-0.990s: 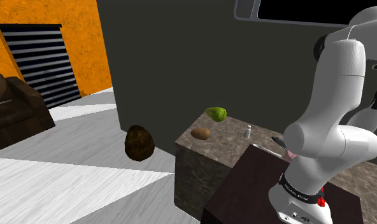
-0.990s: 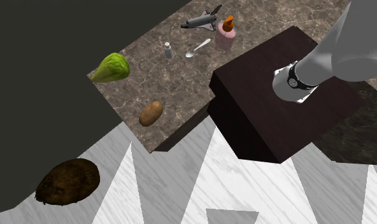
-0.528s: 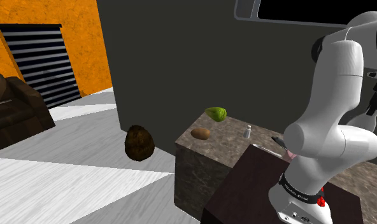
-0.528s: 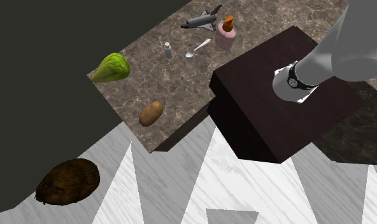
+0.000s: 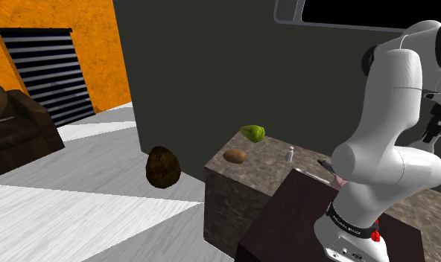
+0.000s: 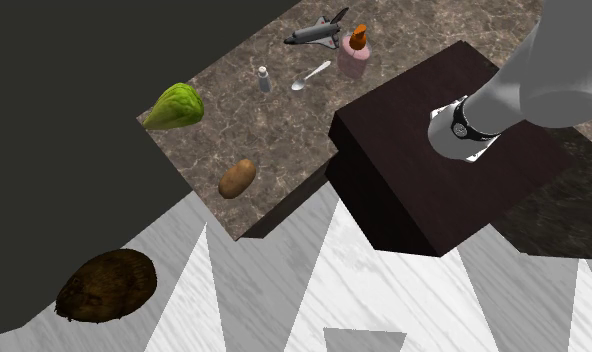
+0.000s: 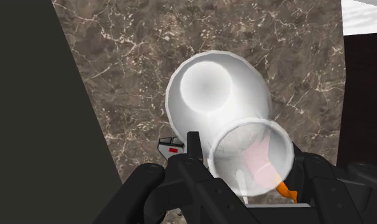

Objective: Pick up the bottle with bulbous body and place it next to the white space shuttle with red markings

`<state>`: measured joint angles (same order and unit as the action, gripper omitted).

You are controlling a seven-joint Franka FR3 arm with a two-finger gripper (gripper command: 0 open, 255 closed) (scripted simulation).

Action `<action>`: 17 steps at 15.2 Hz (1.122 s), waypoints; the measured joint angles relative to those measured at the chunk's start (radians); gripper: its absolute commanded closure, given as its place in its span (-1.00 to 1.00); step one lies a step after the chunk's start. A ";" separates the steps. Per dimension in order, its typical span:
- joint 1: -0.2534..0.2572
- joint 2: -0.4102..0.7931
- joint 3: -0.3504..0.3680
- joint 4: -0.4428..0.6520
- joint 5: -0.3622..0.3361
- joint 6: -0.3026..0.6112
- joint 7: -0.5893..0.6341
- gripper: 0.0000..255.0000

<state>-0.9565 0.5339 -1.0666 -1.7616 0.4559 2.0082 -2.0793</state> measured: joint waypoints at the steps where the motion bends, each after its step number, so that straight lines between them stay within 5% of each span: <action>1: -0.006 0.008 0.007 -0.004 0.007 0.010 -0.004 1.00; 17: -0.067 0.111 0.107 -0.077 0.115 0.162 -0.061 1.00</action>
<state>-1.0231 0.6454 -0.9595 -1.8383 0.5713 2.1700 -2.1406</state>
